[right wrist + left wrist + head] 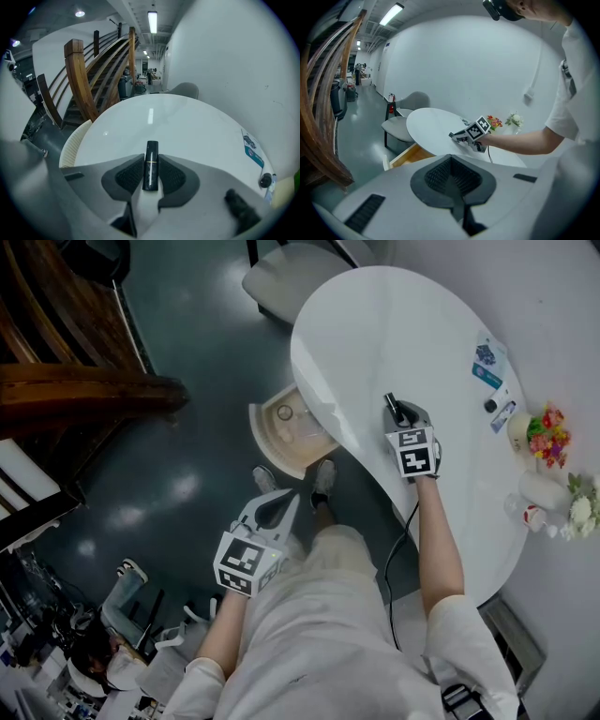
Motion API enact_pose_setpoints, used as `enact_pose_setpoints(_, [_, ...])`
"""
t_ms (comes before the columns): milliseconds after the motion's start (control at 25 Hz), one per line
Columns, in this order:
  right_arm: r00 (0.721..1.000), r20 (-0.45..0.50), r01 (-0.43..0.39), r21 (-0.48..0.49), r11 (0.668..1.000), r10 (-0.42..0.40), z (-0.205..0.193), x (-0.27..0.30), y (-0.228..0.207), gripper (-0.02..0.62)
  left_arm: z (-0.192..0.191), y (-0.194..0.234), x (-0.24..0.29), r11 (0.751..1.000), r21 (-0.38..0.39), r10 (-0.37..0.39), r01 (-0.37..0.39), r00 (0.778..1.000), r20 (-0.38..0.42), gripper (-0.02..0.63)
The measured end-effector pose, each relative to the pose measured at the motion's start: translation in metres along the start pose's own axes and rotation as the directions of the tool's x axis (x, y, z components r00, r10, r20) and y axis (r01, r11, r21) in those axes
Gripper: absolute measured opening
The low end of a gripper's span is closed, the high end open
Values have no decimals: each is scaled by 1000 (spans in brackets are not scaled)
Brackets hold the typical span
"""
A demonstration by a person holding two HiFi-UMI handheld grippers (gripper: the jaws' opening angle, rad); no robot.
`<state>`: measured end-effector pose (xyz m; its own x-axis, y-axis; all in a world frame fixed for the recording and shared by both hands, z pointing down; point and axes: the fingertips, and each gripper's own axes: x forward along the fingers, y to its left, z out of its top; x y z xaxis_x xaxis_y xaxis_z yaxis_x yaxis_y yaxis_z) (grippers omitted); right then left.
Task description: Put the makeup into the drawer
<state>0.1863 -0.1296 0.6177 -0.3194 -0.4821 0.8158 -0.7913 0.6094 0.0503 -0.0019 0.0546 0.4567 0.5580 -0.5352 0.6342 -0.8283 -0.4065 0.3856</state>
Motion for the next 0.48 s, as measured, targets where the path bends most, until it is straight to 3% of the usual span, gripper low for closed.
enact_pose_setpoints(480, [1000,25,-8,1,1000,8,11,-21,16,94,0,6,-17,1000,8,18,-18,999,27,9])
